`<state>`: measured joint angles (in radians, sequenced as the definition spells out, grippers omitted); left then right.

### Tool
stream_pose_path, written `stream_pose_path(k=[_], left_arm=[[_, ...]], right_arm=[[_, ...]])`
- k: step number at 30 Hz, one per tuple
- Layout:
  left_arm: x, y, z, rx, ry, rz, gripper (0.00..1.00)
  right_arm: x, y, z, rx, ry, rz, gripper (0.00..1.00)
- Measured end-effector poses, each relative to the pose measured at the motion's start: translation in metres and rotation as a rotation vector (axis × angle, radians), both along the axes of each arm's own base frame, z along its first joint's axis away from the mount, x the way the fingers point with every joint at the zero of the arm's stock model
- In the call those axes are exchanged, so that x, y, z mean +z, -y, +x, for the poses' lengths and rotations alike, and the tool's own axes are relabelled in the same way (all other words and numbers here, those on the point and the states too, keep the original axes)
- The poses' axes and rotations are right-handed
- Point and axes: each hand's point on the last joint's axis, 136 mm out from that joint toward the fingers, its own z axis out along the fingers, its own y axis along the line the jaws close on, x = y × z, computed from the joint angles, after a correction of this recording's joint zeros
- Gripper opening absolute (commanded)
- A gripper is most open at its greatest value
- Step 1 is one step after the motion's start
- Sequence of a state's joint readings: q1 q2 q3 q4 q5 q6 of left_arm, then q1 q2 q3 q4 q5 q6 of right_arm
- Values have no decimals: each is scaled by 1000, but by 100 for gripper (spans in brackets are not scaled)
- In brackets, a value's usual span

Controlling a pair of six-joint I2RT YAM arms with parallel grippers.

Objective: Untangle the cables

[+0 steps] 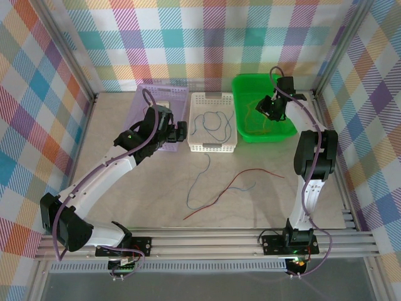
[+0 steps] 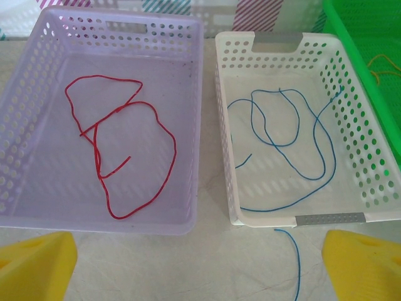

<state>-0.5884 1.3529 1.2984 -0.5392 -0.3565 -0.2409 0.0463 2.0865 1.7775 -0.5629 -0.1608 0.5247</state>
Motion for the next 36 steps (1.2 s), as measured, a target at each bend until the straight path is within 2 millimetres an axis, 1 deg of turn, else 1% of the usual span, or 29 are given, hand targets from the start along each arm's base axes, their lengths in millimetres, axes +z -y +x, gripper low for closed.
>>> stream_pose_path(k=[2,5,7,8,10,12,14,17,19,23,27,30,32,34,35,36], left_arm=[[0,0,0,-2,0,2,100],[0,0,0,-2,0,2,100],[0,0,0,-2,0,1,100],[0,0,0,-3,0,1,100],[0,1,0,-5,-1,-1,100],[0,1,0,-7,-3,-2,100],[0,1,0,-7,-3,-2,100],[-2,2,0,-7,-6,0,100],[-3,2,1,-8,-10,2,100],[-6,3,2,-8,-16,6,100],[-7,4,1,-13,-20,4,100],[-9,5,2,-17,-24,3,100],[-9,6,1,-20,-27,2,100],[-10,6,1,-22,-28,1,100],[-10,6,2,-23,-30,1,100],[-11,7,2,-25,-33,0,100]], right_arm=[[2,1,-1,6,-4,-33,35],[18,0,2,20,17,-94,36],[30,-1,9,31,44,-151,40],[36,-2,13,38,56,-185,44],[42,-4,21,53,66,-254,47],[41,-7,29,70,66,-328,50],[32,-6,33,83,41,-394,52],[17,-5,32,116,-14,-468,54],[12,0,31,124,-39,-509,55],[13,11,27,117,-64,-572,59],[18,13,25,112,-60,-578,62],[35,7,19,119,-35,-542,63],[54,-1,11,127,0,-505,65],[73,-11,-5,147,37,-479,66],[84,-19,-15,163,63,-462,66],[90,-26,-26,178,78,-446,67]])
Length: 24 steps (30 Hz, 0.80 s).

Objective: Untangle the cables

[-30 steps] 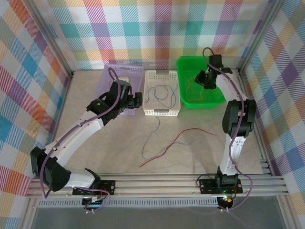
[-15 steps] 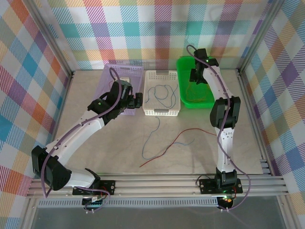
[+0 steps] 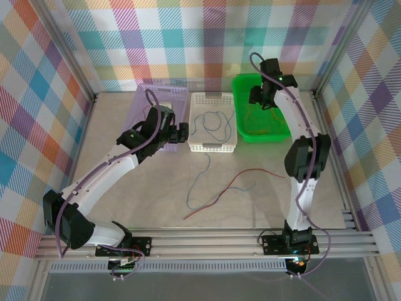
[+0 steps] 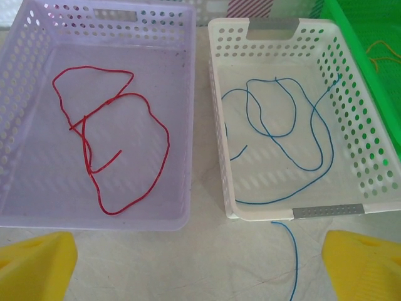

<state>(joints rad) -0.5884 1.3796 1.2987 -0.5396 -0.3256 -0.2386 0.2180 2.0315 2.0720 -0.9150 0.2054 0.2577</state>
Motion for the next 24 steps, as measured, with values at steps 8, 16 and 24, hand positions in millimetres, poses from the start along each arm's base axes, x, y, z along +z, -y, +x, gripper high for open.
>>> stream_pose_path(k=[8,16,24], left_arm=[[-17,7,2,-24,-51,16,100],[-7,46,-11,-112,-91,82,99],[-70,76,-60,-211,-271,149,98]], right_arm=[[-11,-46,-126,150,3,132,69],[-45,-39,-204,175,-40,210,72],[-17,-31,-239,217,75,263,94]])
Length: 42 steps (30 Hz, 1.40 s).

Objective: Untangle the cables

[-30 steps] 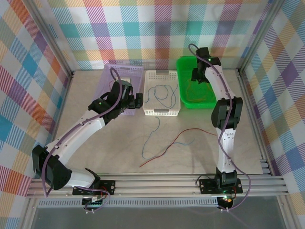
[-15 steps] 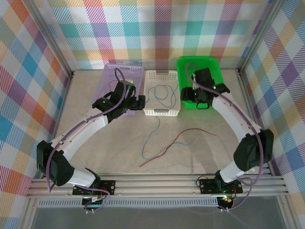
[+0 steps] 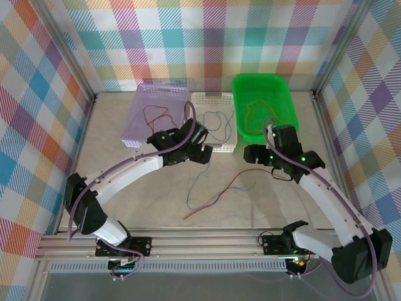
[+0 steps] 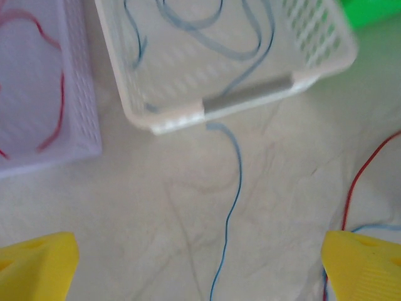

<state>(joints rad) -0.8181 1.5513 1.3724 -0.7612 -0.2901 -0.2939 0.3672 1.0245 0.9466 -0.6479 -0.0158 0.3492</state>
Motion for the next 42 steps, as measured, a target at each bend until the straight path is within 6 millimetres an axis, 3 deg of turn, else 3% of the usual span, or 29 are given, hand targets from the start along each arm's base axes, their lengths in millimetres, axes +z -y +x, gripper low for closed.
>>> stream_pose_path(k=[2,5,11,28,35,42], left_arm=[[-27,-6,-14,3,-66,32,98],[-59,-8,-35,-9,-138,79,98],[-101,4,-67,-61,-230,109,97],[-162,15,-60,-44,-270,158,76],[-163,19,-46,-31,-217,180,54],[-163,17,-37,-21,-182,202,15]], right_arm=[[7,2,-8,4,25,13,100],[13,5,-19,11,43,25,100],[26,13,-44,15,79,50,100],[50,31,-106,43,101,75,100],[54,30,-119,75,135,98,100],[44,27,-122,95,116,107,100]])
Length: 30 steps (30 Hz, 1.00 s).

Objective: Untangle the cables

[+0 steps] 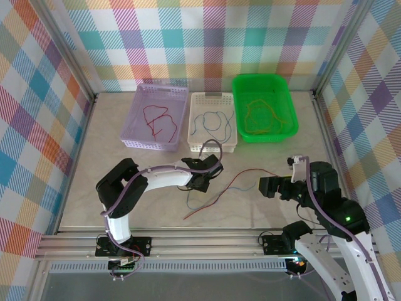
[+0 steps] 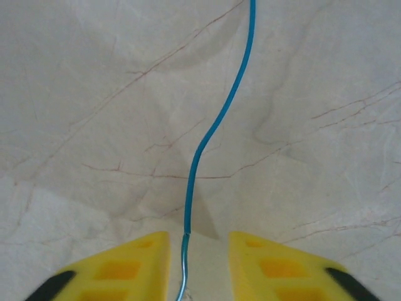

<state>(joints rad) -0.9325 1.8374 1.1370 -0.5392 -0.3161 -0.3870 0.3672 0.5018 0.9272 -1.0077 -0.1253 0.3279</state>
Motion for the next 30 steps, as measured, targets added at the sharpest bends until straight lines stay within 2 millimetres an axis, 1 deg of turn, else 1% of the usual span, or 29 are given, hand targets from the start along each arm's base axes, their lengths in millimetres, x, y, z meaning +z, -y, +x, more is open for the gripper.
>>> stream_pose_path(k=[2,6,8,10,13,15,17,21,24,30], left_arm=[[3,2,3,-5,11,0,0],[12,8,8,-6,27,-16,0],[20,11,9,-8,36,-29,0],[34,13,7,-14,47,-43,0],[66,17,5,-26,78,-85,0],[94,22,2,-39,105,-123,0],[126,25,-2,-51,139,-173,0],[186,23,-9,-51,199,-263,0],[237,18,-11,-39,253,-344,0],[348,16,-16,-40,375,-555,0]], right_arm=[[0,0,-1,2,3,3,100],[0,-1,-1,6,7,8,100],[-1,-1,-2,6,5,7,100],[-3,-1,-2,6,2,6,100],[-3,-1,-2,6,0,5,100],[-3,-1,-2,6,0,5,100],[-3,-1,-2,6,1,5,100],[-3,-1,-2,5,1,5,100],[-3,-1,-2,5,1,5,100],[-3,-1,-2,5,1,5,100]])
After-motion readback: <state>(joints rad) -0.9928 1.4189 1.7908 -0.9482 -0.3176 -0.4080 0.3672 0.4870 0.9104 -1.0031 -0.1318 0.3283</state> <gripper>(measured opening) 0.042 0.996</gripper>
